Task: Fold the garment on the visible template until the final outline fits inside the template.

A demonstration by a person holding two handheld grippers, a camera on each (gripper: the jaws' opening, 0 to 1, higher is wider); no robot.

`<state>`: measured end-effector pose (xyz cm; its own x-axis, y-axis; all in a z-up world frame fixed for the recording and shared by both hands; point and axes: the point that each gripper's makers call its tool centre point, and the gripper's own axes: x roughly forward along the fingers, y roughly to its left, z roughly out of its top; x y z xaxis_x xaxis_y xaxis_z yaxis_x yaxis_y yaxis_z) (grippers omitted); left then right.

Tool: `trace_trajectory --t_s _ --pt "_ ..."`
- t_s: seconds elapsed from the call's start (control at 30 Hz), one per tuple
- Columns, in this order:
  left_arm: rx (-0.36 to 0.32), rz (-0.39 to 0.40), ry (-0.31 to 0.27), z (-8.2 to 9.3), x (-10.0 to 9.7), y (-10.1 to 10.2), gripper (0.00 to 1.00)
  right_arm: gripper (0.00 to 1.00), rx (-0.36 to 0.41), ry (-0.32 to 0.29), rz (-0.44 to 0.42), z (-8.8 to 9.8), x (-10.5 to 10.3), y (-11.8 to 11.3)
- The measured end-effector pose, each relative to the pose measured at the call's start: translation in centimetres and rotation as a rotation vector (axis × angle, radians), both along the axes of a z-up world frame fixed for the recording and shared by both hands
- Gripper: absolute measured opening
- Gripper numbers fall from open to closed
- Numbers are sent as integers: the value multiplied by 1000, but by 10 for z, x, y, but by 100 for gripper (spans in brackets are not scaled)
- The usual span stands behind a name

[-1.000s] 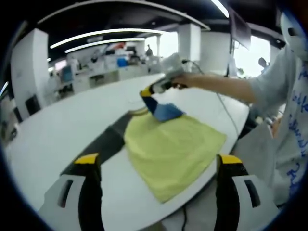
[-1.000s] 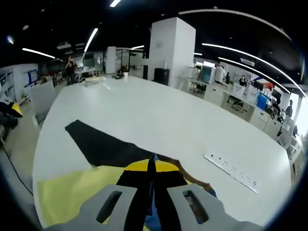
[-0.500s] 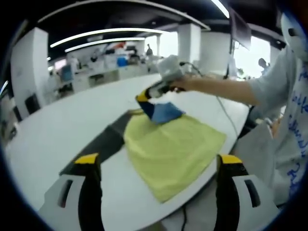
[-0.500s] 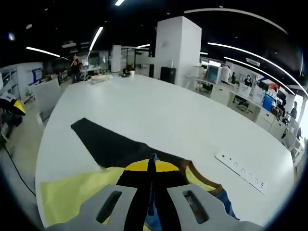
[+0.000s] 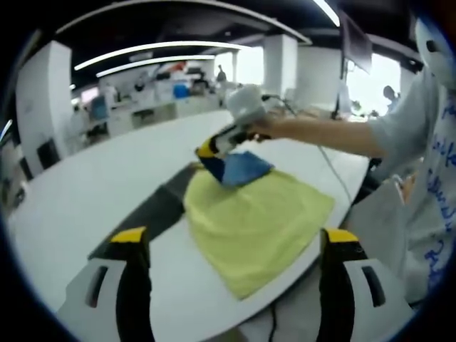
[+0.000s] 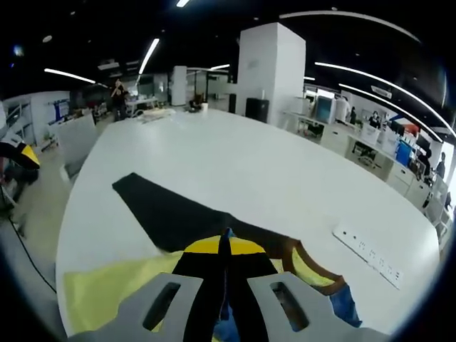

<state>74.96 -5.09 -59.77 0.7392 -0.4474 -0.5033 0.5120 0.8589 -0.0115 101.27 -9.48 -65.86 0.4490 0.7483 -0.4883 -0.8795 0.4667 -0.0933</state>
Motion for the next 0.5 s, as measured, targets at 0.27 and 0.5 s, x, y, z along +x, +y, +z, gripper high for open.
trace_trajectory --t_s 0.27,0.5 --pt "0 -1 -3 1 1 0 95 1 -12 10 23 -8 -8 7" --pt "0 0 -5 1 0 0 95 1 -2 1 27 -6 -10 16"
